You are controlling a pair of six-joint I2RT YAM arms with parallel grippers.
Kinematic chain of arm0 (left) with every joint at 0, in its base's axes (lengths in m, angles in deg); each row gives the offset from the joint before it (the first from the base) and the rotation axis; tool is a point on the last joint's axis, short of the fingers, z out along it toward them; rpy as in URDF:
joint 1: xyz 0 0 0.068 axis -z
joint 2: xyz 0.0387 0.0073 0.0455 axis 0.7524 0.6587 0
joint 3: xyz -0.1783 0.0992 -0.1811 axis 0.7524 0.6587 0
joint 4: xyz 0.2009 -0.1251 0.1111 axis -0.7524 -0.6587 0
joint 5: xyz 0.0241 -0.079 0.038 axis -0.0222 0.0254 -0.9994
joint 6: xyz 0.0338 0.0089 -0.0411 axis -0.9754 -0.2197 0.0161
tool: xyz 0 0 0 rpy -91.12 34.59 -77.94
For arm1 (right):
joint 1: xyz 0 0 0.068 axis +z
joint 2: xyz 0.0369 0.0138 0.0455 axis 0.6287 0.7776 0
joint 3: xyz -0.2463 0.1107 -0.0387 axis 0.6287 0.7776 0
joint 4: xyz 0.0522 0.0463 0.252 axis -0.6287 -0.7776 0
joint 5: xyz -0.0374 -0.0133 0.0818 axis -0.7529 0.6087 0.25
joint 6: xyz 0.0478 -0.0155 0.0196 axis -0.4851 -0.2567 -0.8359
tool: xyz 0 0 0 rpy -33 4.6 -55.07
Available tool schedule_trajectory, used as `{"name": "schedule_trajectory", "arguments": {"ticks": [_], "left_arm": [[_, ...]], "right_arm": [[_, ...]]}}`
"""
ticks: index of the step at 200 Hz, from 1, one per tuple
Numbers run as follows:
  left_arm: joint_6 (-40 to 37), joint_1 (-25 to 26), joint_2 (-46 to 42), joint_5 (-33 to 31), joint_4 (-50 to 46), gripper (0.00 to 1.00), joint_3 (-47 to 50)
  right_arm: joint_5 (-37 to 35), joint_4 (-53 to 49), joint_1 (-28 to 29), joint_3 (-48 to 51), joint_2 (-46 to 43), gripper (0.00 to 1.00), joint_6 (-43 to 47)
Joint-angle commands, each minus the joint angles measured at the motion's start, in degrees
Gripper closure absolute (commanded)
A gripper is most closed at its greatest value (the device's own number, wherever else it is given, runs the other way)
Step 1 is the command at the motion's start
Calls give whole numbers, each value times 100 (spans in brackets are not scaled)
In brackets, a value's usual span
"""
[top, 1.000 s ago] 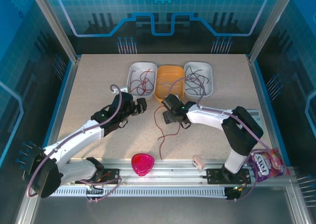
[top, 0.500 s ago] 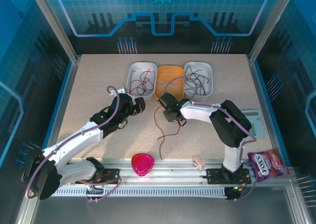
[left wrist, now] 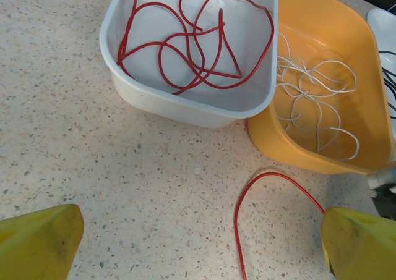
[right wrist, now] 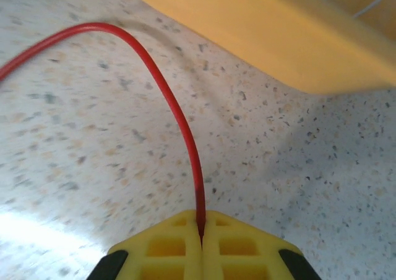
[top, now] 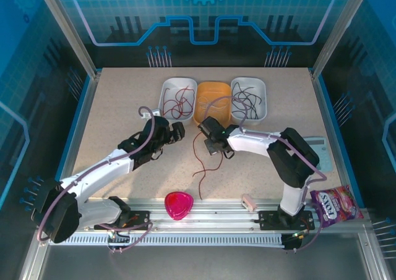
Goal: Untangle the cables
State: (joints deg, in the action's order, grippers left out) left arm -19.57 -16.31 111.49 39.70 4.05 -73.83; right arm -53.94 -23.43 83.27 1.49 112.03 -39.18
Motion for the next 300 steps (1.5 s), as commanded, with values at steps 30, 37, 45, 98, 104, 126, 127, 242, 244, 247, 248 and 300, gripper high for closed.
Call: {"name": "schedule_trajectory", "arguments": {"ticks": [30, 37, 45, 98, 104, 126, 127, 242, 244, 247, 248, 300], "left_arm": [[-338, 42, 143, 659, 313, 1, 32], [-433, 43, 144, 819, 381, 1, 45], [-541, 44, 137, 991, 463, 1, 57], [-1177, 23, 132, 2163, 826, 1, -121], [-1249, 7, 167, 2311, 796, 1, -192], [-1437, -57, 278, 2679, 578, 2, -432], [-1449, -58, 285, 2688, 569, 2, -440], [-1387, -358, 859, 4076, 1009, 27, -510], [-1371, -351, 889, 4087, 1022, 27, -514], [-1358, -346, 924, 4109, 1051, 28, -518], [-1352, -343, 937, 4115, 1056, 28, -518], [-1289, -224, 1477, 4139, 1269, 39, -645]], "right_arm": [[-132, 431, 226, 350, -1186, 100, 256], [-139, 478, 222, 403, -1315, 100, 252], [-165, 525, 217, 449, -1460, 100, 247], [-247, 605, 174, 622, -2154, 100, 239], [-233, 630, 164, 651, -2222, 100, 226], [-111, 762, 82, 781, -2471, 100, 182], [-104, 759, 84, 785, -2482, 100, 179], [555, 1150, -270, 1299, -3308, 100, -221], [569, 1158, -267, 1299, -3319, 100, -232], [575, 1173, -273, 1299, -3327, 100, -240], [577, 1176, -274, 1299, -3327, 100, -238], [744, 1292, -288, 1457, -3493, 100, -316]]}}
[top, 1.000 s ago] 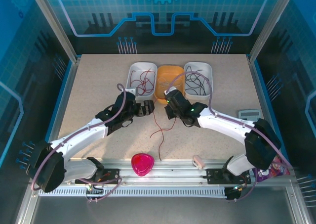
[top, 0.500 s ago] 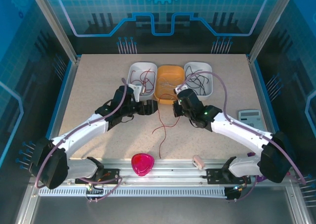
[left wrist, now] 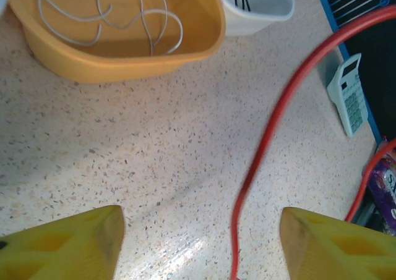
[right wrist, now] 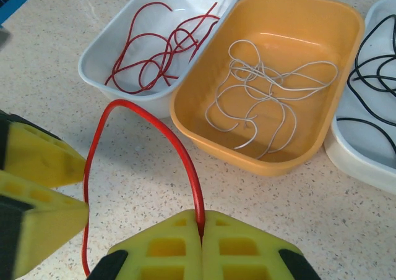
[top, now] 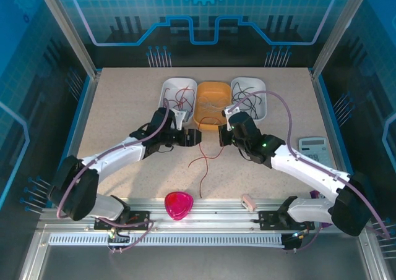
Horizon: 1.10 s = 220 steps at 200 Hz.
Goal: Untangle the cables
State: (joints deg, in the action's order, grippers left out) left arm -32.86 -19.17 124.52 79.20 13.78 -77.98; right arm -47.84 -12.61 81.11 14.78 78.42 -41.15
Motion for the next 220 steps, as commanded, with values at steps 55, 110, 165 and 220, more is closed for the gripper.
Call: {"name": "schedule_trajectory", "arguments": {"ticks": [55, 110, 165, 220], "left_arm": [[388, 101, 497, 398, 737, 76, -415], [747, 122, 369, 840, 329, 100, -725], [768, 101, -236, 1071, -458, 100, -1040], [702, -174, -957, 809, -848, 100, -1323]], "right_arm": [[224, 211, -91, 154, -110, 100, -187], [141, -2, -212, 212, -2, 100, -319], [283, -182, -433, 335, 15, 76, -454], [260, -203, -622, 442, -351, 7, -452]]}}
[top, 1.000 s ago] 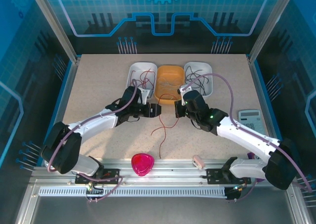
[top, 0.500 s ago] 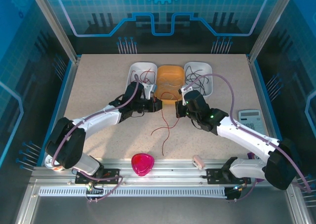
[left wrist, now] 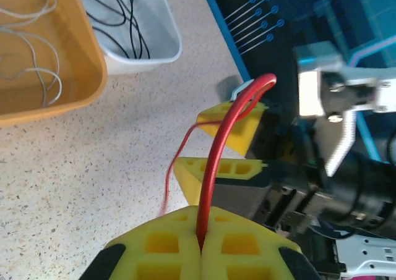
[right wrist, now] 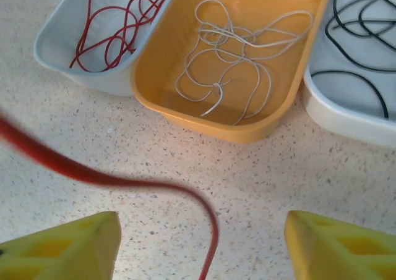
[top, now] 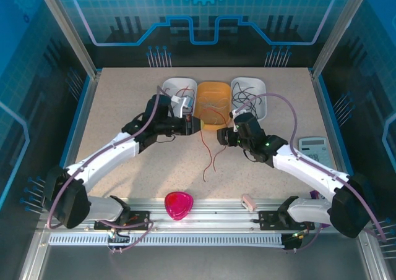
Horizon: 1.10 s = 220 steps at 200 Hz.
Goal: Untangle the cables
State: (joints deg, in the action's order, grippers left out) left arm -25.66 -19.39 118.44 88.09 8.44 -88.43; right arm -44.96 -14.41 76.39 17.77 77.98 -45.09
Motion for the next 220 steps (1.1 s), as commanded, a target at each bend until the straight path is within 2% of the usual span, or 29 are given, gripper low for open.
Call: {"name": "schedule_trajectory", "arguments": {"ticks": [1, 4, 6, 59, 111, 174, 220], "left_arm": [[-16, -158, -358, -83, -330, 100, -288], [-42, -175, -393, -99, -363, 100, -315], [-53, -184, -416, -109, -391, 100, -333], [-504, -547, -847, -585, -970, 100, -822], [-813, -893, -860, -964, -1224, 100, -1578], [-1160, -1370, -556, -1137, -1394, 100, -2585], [-1210, -1639, 33, -1153, -1212, 100, -3119]], "right_arm": [[-37, -23, -158, 148, -317, 7, -63], [-55, -31, -164, 161, -344, 1, -62], [-68, -32, -172, 167, -364, 0, -68], [-230, -302, -477, 358, -627, 0, -271], [-122, -363, -640, 556, -683, 0, -427], [-153, -409, -755, 671, -342, 0, -678], [-143, -425, -779, 646, -247, 0, -701]]}}
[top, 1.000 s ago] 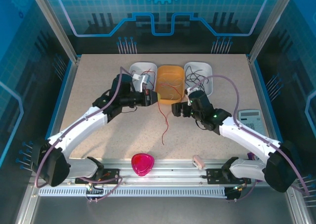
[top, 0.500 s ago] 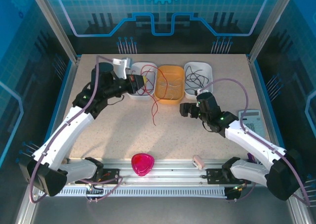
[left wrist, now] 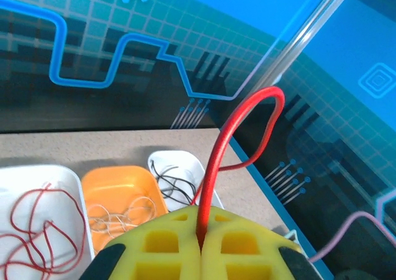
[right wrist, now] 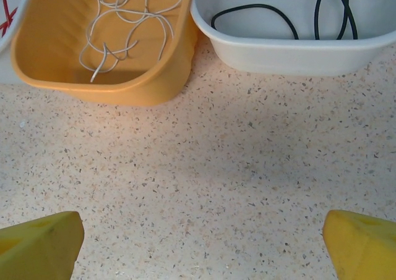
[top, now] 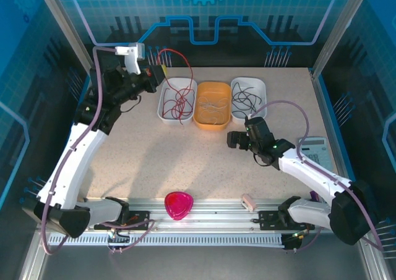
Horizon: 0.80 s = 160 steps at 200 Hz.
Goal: Untangle the cables
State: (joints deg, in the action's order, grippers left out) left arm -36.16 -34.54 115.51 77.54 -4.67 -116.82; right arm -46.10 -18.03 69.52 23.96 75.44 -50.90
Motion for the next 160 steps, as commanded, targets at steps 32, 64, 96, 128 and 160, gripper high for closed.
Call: {"name": "schedule_trajectory", "arguments": {"ticks": [32, 64, 96, 128, 160], "left_arm": [[-148, -297, 891, -71, 149, 100, -638], [-225, -445, 1398, -43, 184, 100, -1037], [-258, -534, 1796, 1, 171, 100, -1360], [-267, -589, 2139, 4, 136, 100, -1588], [-377, -655, 2449, -111, 17, 100, -1844]], "right_arm": [[-38, -141, -147, 36, -56, 0, -110], [-104, -223, -187, 110, -211, 0, -126], [-100, -222, -256, 203, -335, 0, -154], [-81, -317, -323, 148, -379, 0, -133], [-84, -338, -356, 143, -447, 0, -111]]}}
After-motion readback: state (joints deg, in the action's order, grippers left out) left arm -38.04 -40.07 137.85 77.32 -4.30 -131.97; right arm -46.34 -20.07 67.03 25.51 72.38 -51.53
